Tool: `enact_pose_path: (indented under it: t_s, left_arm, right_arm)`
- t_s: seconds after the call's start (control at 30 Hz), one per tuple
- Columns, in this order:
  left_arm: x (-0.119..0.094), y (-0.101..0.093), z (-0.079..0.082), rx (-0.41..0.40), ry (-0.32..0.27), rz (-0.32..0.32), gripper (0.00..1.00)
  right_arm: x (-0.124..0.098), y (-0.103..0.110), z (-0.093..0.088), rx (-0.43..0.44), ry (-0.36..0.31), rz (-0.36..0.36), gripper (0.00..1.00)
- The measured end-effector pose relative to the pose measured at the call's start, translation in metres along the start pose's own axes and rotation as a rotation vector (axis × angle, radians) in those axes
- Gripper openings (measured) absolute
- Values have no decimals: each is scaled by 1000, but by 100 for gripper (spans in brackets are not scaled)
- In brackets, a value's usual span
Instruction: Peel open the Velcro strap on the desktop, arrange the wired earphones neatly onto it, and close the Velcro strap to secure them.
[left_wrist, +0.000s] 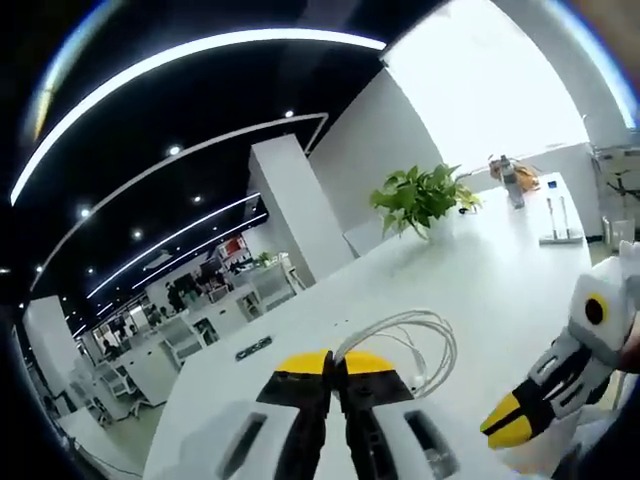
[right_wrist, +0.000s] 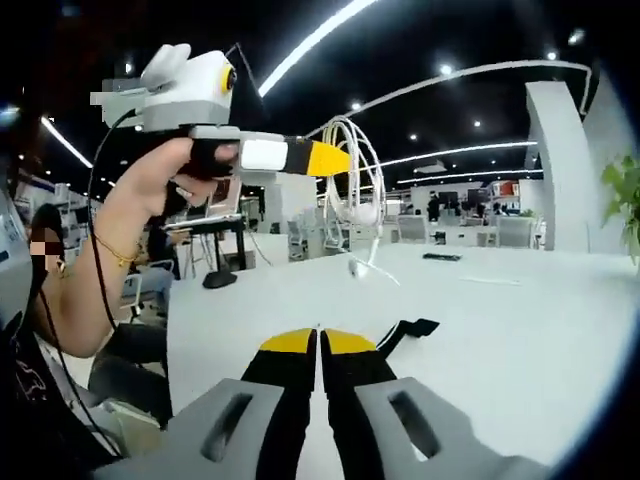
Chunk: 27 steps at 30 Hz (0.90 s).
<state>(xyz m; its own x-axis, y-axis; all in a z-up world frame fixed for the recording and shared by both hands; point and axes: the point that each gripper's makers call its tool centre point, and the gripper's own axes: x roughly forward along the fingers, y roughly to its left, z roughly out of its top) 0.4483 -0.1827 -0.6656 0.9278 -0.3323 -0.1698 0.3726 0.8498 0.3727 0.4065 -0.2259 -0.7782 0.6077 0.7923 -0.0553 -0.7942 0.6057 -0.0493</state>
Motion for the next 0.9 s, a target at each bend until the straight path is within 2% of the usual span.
enact_pose_path:
  t_s: [0.07, 0.33, 0.47, 0.73, 0.9]
  left_arm:
    - [-1, -1, -1, 3, 2, -3, 6]
    - [-2, -2, -2, 7, 5, -10, 7]
    - [-5, -2, -2, 9, 5, -8, 7]
    - [-10, -3, 3, 12, -8, -8, 7]
    - [-11, -4, 8, 19, -14, -9, 7]
  right_arm:
    - [4, -11, 2, -35, 2, -41, 5]
    - [22, -28, 9, -71, 8, -58, 6]
    - [28, -43, 3, -97, 30, -89, 11]
    - [38, -44, -16, 52, 59, -48, 11]
    - [41, -44, -19, 84, 58, -38, 11]
